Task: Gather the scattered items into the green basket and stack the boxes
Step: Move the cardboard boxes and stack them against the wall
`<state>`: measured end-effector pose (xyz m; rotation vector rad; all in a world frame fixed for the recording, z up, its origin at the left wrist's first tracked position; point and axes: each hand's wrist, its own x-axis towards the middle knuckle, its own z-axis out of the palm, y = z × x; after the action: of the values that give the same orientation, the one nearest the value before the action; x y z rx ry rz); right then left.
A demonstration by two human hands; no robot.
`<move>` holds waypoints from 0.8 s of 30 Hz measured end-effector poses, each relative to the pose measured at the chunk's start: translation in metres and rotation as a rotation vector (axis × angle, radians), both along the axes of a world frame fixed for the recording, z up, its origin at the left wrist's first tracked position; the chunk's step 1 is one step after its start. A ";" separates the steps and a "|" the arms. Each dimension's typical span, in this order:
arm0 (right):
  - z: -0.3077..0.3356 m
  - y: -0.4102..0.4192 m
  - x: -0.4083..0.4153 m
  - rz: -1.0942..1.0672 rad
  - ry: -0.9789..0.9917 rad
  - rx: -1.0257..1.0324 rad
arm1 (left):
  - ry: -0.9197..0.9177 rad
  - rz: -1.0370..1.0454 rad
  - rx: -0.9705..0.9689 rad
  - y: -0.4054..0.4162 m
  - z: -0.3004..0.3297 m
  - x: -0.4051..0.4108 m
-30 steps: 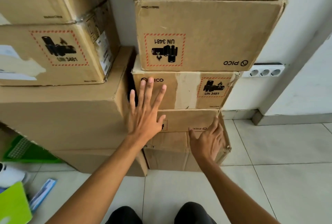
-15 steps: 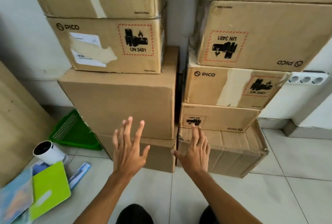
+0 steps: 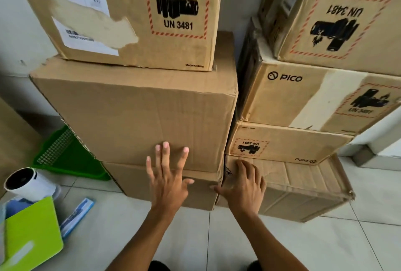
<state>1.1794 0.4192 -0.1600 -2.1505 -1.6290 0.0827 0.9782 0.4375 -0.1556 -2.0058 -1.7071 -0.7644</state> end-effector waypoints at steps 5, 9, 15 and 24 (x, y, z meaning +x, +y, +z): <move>0.005 0.022 0.004 -0.017 -0.045 -0.014 | -0.043 -0.015 0.103 0.021 -0.015 0.011; 0.001 0.025 0.004 -0.008 -0.087 0.011 | -0.012 -0.021 0.118 0.024 -0.018 0.008; 0.004 -0.008 -0.021 0.095 0.065 0.315 | -0.120 -0.155 0.094 0.002 0.016 -0.016; 0.144 0.032 -0.057 0.311 -0.114 0.876 | -0.220 0.184 0.243 0.043 0.144 -0.127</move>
<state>1.1227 0.4510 -0.0158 -1.2502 -1.6213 -0.5635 0.8514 0.4801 -0.0116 -1.6280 -1.7889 -1.1018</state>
